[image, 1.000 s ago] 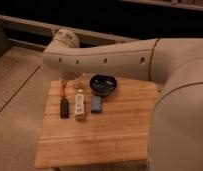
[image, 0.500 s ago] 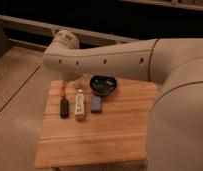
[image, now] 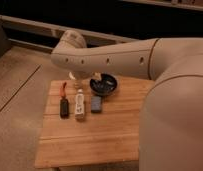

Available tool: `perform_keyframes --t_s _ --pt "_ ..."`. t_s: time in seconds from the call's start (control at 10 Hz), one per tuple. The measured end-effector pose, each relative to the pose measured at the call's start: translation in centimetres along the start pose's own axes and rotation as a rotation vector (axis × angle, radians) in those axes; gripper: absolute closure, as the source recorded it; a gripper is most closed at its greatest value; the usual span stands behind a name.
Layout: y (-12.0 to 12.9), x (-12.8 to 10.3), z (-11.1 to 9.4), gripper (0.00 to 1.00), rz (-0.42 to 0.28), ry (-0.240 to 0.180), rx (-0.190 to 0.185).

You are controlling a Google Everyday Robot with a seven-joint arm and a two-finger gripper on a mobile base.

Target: Move the arm in a circular motion

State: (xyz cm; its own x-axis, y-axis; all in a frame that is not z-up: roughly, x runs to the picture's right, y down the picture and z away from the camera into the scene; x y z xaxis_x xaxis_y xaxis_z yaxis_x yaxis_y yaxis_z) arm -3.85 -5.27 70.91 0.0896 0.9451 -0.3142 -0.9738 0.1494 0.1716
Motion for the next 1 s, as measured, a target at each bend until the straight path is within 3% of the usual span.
perform_keyframes --t_s 0.2,0.4,0.5,0.6,0.8,1.0 --pt "-1.0 -1.5 1.4 0.35 0.043 -0.010 -0.008" --pt "-0.2 -4.2 2.8 0.35 0.056 -0.059 -0.102" --pt "1.1 -6.0 3.2 0.35 0.038 -0.102 -0.189" --pt "3.5 -7.7 3.4 0.35 -0.011 -0.150 -0.303" --pt "8.0 -9.2 3.4 0.35 -0.099 -0.197 -0.473" --pt "11.3 -10.3 3.8 0.35 -0.182 -0.233 -0.612"
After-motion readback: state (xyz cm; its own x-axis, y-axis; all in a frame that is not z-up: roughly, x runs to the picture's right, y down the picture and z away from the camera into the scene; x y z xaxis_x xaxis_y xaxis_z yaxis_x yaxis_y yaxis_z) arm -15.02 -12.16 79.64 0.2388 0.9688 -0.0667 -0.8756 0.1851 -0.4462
